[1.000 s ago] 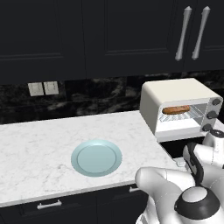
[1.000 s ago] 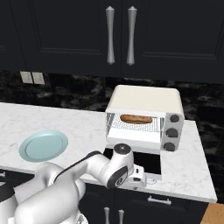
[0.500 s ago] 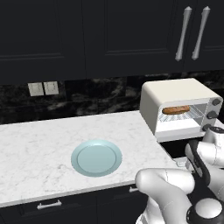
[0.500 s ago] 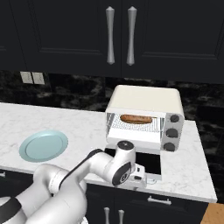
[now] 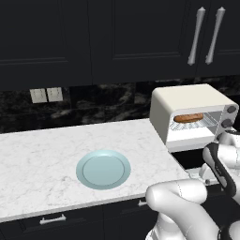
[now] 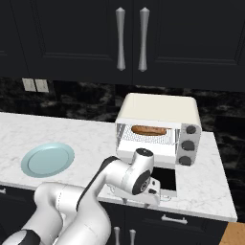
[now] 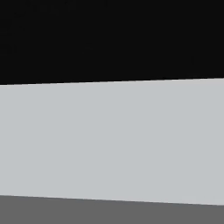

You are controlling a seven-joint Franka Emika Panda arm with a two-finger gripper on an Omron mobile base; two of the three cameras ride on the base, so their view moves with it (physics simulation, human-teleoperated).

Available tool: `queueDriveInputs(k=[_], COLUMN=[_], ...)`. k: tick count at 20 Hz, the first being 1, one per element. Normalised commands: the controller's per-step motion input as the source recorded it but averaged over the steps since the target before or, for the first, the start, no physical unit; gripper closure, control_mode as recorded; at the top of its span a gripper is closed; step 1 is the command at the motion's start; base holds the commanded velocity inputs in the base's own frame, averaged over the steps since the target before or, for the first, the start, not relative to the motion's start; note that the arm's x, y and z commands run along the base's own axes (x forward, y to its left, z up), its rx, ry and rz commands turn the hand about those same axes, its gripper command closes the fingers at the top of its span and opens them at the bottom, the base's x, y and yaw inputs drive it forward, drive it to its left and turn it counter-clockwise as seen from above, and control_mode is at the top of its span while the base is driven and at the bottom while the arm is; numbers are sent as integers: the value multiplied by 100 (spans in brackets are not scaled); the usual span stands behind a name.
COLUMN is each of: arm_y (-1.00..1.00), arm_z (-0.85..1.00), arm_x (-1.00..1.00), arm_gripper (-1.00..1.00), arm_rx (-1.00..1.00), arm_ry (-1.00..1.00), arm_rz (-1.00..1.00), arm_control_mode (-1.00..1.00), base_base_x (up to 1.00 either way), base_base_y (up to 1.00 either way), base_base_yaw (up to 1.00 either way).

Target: Pick up the kebab skewer and baguette bread, and place them inside the toaster oven. Close the toaster oven door and start by setting the timer.

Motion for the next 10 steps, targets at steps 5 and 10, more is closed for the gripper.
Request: queueDriveInputs(k=[5,10], arm_y=[26,44], arm_z=[-1,-4], arm_x=[91,100], arm_gripper=[-100,-100], arm_rx=[0,0], arm_ry=[-16,-22], arm_rz=[0,0], arm_control_mode=[-100,-100], base_base_x=[0,0], base_base_y=[0,0], base_base_yaw=[0,0])
